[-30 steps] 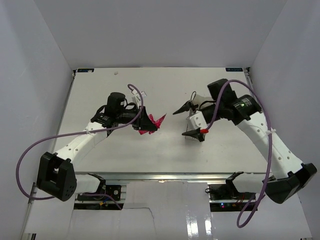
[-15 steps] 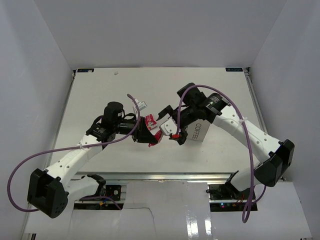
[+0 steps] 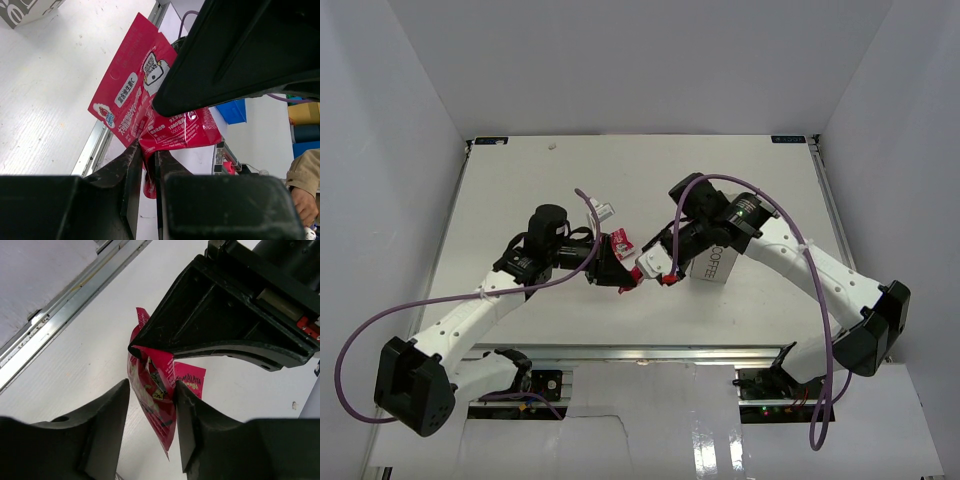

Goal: Place the snacks into the paper bag

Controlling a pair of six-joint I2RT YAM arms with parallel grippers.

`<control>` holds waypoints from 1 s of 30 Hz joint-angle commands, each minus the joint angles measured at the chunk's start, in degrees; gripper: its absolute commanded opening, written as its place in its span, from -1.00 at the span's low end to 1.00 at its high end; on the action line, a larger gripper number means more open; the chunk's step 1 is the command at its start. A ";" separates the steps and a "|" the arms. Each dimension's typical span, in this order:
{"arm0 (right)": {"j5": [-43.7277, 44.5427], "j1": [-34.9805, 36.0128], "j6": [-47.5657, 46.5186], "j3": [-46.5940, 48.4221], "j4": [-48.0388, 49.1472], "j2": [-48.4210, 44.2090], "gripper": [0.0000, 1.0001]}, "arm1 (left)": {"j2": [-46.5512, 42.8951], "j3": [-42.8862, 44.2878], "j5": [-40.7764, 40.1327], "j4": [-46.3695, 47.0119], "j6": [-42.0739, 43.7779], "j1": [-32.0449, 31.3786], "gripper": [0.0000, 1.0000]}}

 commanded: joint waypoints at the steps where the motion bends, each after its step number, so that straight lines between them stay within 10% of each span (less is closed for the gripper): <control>1: -2.17 0.38 1.46 -1.23 -0.17 -1.84 -0.15 | -0.60 -0.52 -0.02 3.05 -0.67 -0.21 -1.00; 10: -0.50 0.55 4.97 -1.32 2.73 -1.31 -0.84 | 0.10 0.53 0.51 3.75 -0.85 -0.21 -0.87; 19: 0.12 -0.15 6.20 -1.23 2.91 -3.50 -0.85 | -3.49 2.90 -5.01 4.46 -0.68 -0.21 0.19; 30: -4.28 -17.01 7.70 4.12 1.24 -12.81 -0.85 | -6.49 12.92 -15.22 -1.69 8.11 -0.12 0.55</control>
